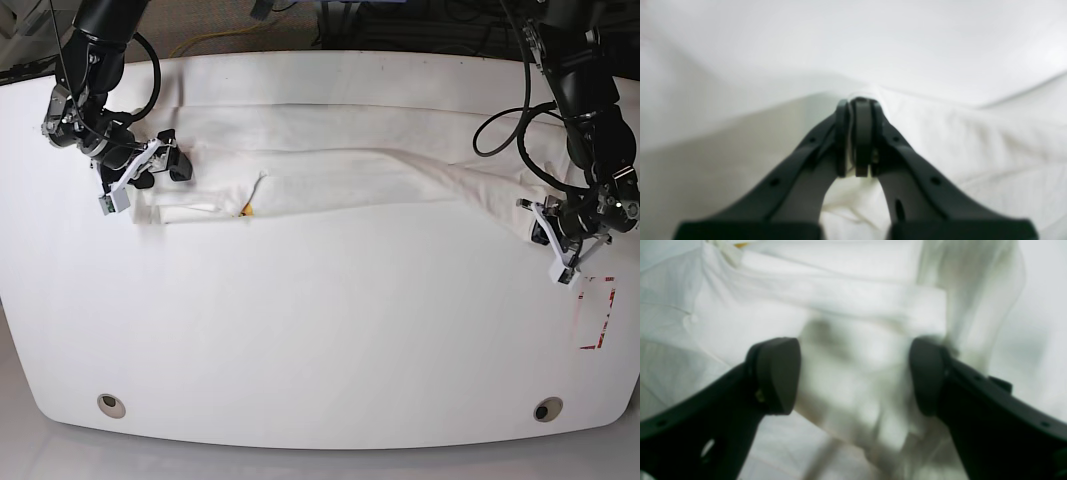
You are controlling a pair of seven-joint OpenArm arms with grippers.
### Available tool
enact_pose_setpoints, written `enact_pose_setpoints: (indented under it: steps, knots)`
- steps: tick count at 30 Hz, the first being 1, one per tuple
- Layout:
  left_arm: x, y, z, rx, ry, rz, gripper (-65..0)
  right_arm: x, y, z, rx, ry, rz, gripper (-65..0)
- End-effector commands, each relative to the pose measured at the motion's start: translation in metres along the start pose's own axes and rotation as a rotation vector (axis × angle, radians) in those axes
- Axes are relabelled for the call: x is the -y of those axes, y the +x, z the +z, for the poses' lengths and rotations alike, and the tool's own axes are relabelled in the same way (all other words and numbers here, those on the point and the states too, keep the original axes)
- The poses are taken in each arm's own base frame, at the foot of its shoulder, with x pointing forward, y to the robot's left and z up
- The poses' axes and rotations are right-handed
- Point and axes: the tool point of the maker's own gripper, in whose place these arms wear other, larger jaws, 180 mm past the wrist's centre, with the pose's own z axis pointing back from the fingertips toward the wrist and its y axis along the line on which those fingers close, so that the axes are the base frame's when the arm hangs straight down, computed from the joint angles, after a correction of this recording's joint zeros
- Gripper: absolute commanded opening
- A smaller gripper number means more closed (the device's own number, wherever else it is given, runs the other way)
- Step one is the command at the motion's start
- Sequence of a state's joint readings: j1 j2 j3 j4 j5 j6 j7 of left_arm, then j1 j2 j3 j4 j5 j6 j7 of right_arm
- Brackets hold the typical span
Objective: Fold the T-shirt properly
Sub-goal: 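Move the left gripper along the folded shirt and grasp its end, then pull the shirt end with the left gripper to straighten the fold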
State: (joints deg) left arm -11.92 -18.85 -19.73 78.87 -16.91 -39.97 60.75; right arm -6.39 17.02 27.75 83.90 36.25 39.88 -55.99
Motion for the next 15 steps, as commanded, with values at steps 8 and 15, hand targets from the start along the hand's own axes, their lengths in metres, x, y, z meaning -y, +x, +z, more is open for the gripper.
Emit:
enact_pose_setpoints:
  steps: [8,15]
  knots:
    - [0.009,0.036,0.054,0.150,0.111,-0.179,-63.9,0.003,0.017,0.006,0.046,-0.004,0.024,-15.7]
    - [0.006,0.000,0.079,0.099,0.170,-0.211,-63.9,0.003,0.017,0.007,0.045,-0.006,0.024,-15.7]
